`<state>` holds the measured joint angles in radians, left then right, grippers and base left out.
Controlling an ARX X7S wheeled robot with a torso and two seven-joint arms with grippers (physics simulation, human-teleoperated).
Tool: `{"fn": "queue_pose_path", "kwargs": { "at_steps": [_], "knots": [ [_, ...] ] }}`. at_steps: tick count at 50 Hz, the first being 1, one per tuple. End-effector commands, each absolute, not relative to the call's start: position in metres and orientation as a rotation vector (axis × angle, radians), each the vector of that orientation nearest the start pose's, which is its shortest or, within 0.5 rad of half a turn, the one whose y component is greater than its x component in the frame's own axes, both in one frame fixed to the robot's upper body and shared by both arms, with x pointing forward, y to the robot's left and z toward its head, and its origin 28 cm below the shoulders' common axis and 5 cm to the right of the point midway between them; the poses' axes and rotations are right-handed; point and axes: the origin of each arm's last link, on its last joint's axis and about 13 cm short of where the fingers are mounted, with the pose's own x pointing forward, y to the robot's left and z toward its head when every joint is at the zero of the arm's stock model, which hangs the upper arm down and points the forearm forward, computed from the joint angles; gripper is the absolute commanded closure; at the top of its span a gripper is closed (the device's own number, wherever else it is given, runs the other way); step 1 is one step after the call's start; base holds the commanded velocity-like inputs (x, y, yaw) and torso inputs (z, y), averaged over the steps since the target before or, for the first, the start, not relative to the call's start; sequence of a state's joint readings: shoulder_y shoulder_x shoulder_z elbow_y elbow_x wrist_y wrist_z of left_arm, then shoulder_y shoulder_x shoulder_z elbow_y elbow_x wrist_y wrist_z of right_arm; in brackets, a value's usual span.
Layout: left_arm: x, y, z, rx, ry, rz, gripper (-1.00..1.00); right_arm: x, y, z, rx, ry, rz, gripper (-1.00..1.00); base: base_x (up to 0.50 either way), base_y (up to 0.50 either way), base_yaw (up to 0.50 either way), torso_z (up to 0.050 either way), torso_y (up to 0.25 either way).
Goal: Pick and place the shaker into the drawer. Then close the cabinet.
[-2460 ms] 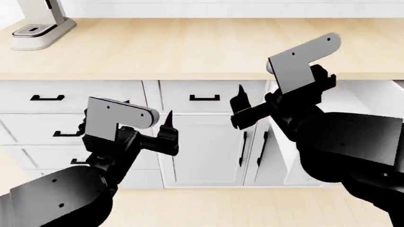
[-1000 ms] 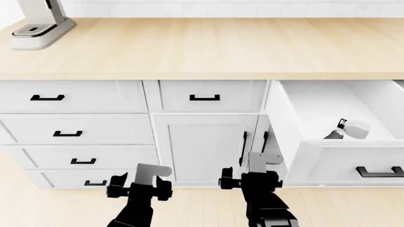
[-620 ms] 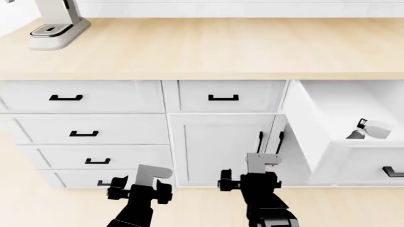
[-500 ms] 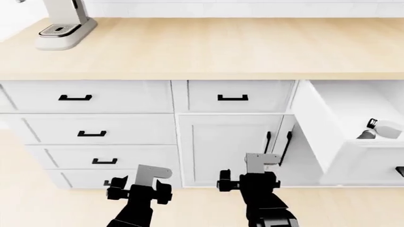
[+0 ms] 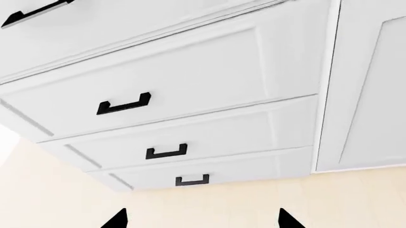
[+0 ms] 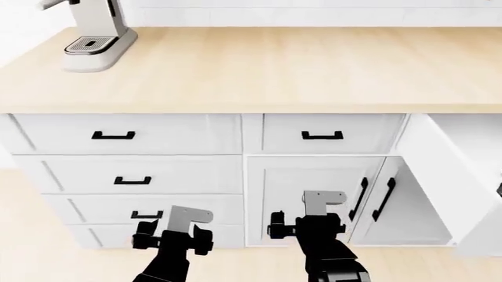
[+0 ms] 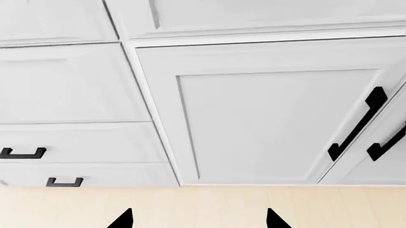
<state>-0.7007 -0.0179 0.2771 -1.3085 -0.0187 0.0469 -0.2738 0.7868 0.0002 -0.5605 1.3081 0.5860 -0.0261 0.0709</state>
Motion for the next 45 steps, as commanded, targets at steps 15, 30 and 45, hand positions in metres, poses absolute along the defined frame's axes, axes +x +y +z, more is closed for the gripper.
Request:
{"fn": "queue_pose_path", "kwargs": {
  "at_steps": [15, 30, 45],
  "knots": [
    [0.302, 0.205, -0.045, 0.302, 0.52, 0.101, -1.0, 0.324, -0.076, -0.021, 0.094, 0.546, 0.055, -1.0, 0.35, 0.0, 0.0, 0.0, 0.001],
    [0.307, 0.203, -0.04, 0.286, 0.441, 0.074, -1.0, 0.325, -0.079, -0.02, 0.064, 0.509, 0.001, -1.0, 0.0, 0.0, 0.0, 0.0, 0.0],
    [0.328, 0.26, 0.193, 0.121, -0.173, -0.059, -1.0, 0.29, -0.199, 0.235, -0.27, -0.025, -0.12, -1.0, 0.0, 0.0, 0.0, 0.001, 0.003]
  ]
}}
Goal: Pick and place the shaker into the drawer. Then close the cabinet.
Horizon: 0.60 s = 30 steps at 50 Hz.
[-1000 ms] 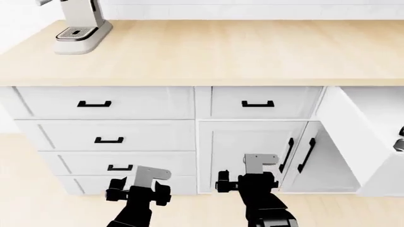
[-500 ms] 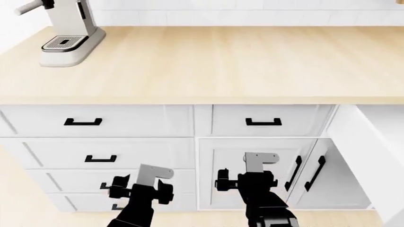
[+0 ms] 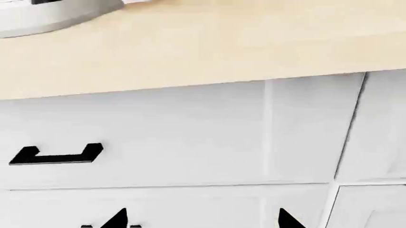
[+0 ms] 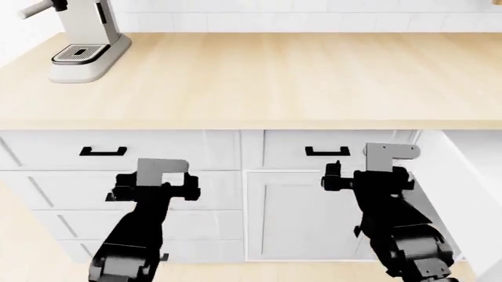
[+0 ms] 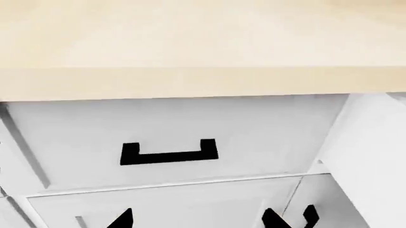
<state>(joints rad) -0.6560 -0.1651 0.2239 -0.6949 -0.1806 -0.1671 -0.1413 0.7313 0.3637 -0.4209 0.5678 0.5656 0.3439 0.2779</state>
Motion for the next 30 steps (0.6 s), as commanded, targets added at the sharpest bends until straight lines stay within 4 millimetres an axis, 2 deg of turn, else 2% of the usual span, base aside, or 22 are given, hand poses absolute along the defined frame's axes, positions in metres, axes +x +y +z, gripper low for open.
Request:
{"fn": "queue_pose_path", "kwargs": {
  "at_steps": [1, 4, 8, 15, 20, 25, 30],
  "knots": [
    [0.326, 0.262, 0.205, 0.131, -0.195, -0.07, -1.0, 0.286, -0.202, 0.247, -0.284, -0.037, -0.118, -1.0, 0.0, 0.0, 0.0, 0.0, 0.0],
    [0.321, 0.271, 0.236, 0.153, -0.25, -0.085, -1.0, 0.275, -0.211, 0.278, -0.342, -0.059, -0.126, -1.0, 0.0, 0.0, 0.0, 0.0, 0.0],
    [0.319, 0.289, 0.269, 0.179, -0.283, -0.057, -1.0, 0.266, -0.225, 0.314, -0.394, -0.089, -0.156, -1.0, 0.0, 0.0, 0.0, 0.0, 0.0],
    [0.313, 0.31, 0.304, 0.235, -0.341, -0.024, -1.0, 0.255, -0.251, 0.363, -0.471, -0.138, -0.222, -1.0, 0.0, 0.0, 0.0, 0.0, 0.0],
    [0.307, 0.321, 0.339, 0.269, -0.392, -0.027, -1.0, 0.243, -0.262, 0.398, -0.522, -0.177, -0.243, -1.0, 0.0, 0.0, 0.0, 0.0, 0.0],
    [0.297, 0.33, 0.37, 0.295, -0.437, -0.018, -1.0, 0.229, -0.266, 0.424, -0.562, -0.215, -0.264, -1.0, 0.0, 0.0, 0.0, 0.0, 0.0],
    [0.286, 0.336, 0.377, 0.308, -0.45, 0.0, -1.0, 0.227, -0.268, 0.436, -0.561, -0.241, -0.296, -1.0, 0.0, 0.0, 0.0, 0.0, 0.0]
  ]
}}
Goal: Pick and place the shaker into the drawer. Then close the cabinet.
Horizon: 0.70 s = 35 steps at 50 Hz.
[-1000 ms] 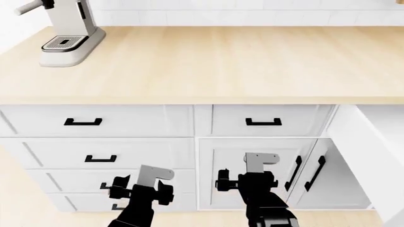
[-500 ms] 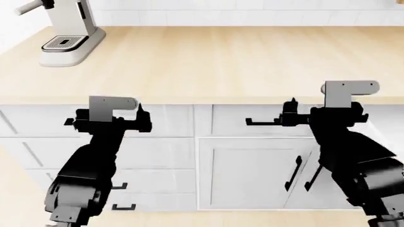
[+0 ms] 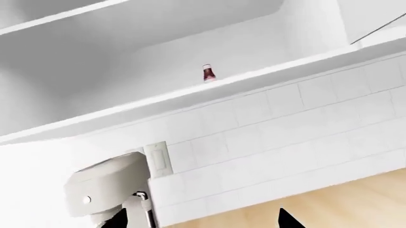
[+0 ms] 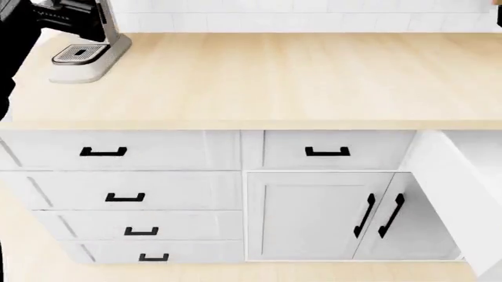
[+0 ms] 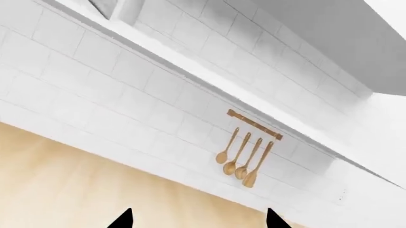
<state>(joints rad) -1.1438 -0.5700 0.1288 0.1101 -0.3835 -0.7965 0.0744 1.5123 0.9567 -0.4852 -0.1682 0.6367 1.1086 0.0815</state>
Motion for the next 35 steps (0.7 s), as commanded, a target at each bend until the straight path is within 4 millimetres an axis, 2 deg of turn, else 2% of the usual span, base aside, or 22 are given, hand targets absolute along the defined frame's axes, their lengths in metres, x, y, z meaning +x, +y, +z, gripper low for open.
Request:
{"fn": "queue_pose_path", "kwargs": {
  "at_steps": [1, 6, 13, 35],
  "knots": [
    [0.284, 0.336, 0.378, 0.31, -0.451, 0.002, -1.0, 0.227, -0.267, 0.438, -0.571, -0.246, -0.304, -1.0, 0.0, 0.0, 0.0, 0.0, 0.0],
    [0.277, 0.338, 0.385, 0.3, -0.462, 0.011, -1.0, 0.226, -0.259, 0.454, -0.606, -0.31, -0.286, -1.0, 0.03, 0.0, 0.0, 0.0, 0.0],
    [0.274, 0.336, 0.388, 0.292, -0.483, 0.02, -1.0, 0.224, -0.249, 0.474, -0.616, -0.349, -0.297, -1.0, 0.48, 0.0, 0.0, 0.0, 0.0],
    [0.273, 0.325, 0.37, 0.265, -0.471, -0.02, -1.0, 0.222, -0.241, 0.485, -0.614, -0.392, -0.308, -1.0, 0.5, 0.0, 0.0, 0.0, 0.001]
  ]
}}
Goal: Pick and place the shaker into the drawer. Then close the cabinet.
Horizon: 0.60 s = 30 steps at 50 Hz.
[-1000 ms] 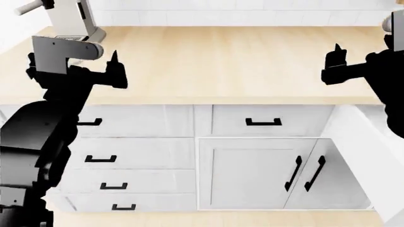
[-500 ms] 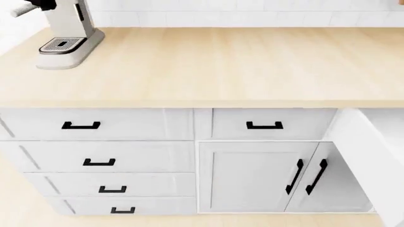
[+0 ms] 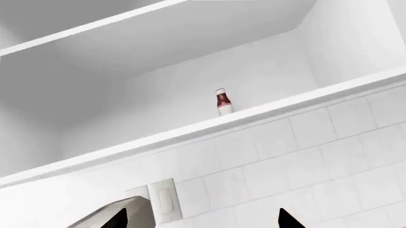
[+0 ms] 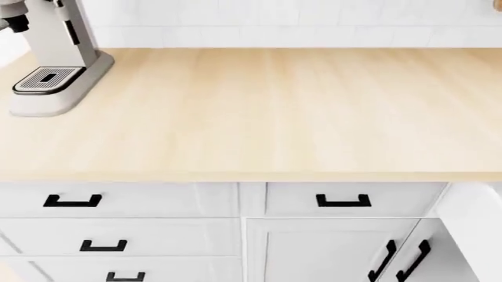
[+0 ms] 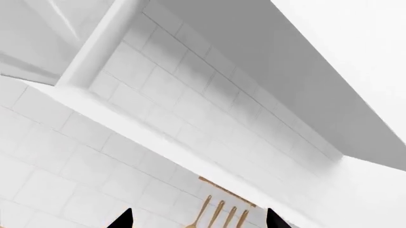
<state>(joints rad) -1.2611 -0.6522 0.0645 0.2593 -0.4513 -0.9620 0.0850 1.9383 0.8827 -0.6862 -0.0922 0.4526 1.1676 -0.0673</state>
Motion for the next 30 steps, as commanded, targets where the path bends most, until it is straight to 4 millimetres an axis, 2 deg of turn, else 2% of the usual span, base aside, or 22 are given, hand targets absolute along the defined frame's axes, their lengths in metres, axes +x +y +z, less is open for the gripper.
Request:
{"fn": "queue_pose_path", "kwargs": {
  "at_steps": [1, 6, 20, 30],
  "knots": [
    [0.273, 0.324, 0.369, 0.261, -0.47, -0.025, -1.0, 0.222, -0.241, 0.486, -0.613, -0.396, -0.308, -1.0, 0.5, 0.0, 0.0, 0.0, 0.011],
    [0.271, 0.319, 0.361, 0.259, -0.464, -0.046, -1.0, 0.223, -0.239, 0.484, -0.613, -0.402, -0.305, -1.0, 0.5, 0.0, 0.0, 0.0, 0.002],
    [0.272, 0.319, 0.358, 0.261, -0.452, -0.052, -1.0, 0.226, -0.237, 0.48, -0.623, -0.394, -0.288, -1.0, 0.5, 0.0, 0.0, 0.0, 0.002],
    [0.271, 0.32, 0.357, 0.262, -0.452, -0.057, -1.0, 0.228, -0.234, 0.479, -0.639, -0.395, -0.271, -1.0, 0.5, -0.15, 0.0, 0.0, 0.003]
  ]
}}
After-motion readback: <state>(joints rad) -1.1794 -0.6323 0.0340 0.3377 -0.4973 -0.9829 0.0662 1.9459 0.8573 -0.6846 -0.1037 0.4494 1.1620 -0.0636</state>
